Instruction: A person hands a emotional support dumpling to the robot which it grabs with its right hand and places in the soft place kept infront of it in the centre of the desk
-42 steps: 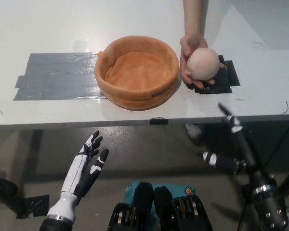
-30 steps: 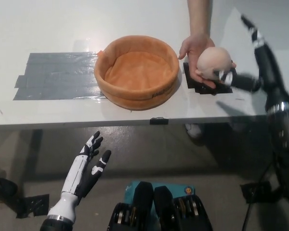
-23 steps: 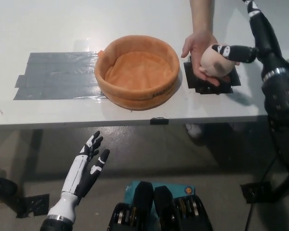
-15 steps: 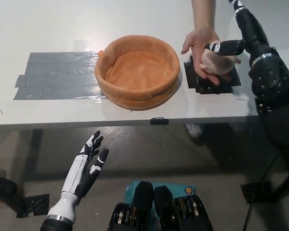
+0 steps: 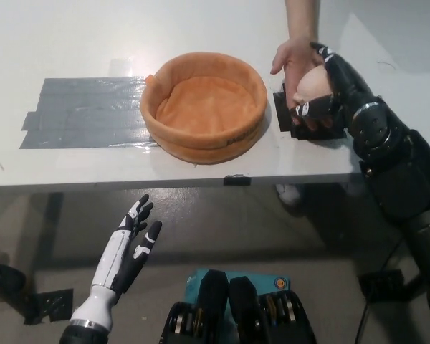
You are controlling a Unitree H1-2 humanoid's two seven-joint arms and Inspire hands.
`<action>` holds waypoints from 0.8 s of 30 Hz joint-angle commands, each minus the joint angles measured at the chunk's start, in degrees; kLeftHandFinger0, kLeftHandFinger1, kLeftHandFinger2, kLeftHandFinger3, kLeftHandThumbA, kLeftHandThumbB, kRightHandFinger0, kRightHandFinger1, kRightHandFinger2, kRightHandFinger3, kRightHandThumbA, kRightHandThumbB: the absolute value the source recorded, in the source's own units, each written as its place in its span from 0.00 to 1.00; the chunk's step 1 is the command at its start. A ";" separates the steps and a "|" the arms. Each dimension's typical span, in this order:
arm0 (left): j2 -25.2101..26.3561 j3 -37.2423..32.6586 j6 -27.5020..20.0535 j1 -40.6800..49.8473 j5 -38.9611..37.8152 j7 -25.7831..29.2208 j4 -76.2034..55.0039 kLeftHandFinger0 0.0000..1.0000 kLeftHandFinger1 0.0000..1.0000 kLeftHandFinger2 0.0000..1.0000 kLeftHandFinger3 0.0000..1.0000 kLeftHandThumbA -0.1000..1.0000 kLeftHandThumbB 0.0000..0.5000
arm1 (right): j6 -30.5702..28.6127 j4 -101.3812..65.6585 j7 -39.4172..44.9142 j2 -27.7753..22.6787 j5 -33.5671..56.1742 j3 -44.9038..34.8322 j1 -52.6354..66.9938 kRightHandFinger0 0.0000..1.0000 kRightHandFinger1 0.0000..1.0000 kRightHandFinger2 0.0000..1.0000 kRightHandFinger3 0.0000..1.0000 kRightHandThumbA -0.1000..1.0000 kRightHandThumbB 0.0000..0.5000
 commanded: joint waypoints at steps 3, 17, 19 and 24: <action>0.22 0.34 -2.03 -1.08 -0.08 0.49 -1.39 1.00 1.00 1.00 1.00 0.92 0.09 | 6.64 2.61 4.94 -1.08 -0.01 1.37 -5.08 0.87 1.00 1.00 1.00 0.48 0.64; 0.00 0.53 -1.76 -1.23 -0.50 0.41 -1.50 1.00 1.00 1.00 1.00 0.92 0.09 | -2.91 2.45 -10.88 -0.43 -1.27 -1.19 -3.96 0.08 0.56 0.96 0.93 0.00 0.45; 0.01 0.49 -1.91 -1.23 -0.26 0.54 -1.47 1.00 1.00 1.00 1.00 0.92 0.09 | -3.20 0.46 -12.55 0.10 -1.46 -2.18 -3.90 0.04 0.52 0.95 0.93 0.00 0.46; 0.18 0.51 -1.99 -1.46 -0.09 0.55 -1.43 1.00 1.00 1.00 1.00 0.93 0.10 | -7.42 -6.39 -16.86 1.52 -2.53 -3.42 -3.59 0.01 0.51 0.93 0.94 0.00 0.40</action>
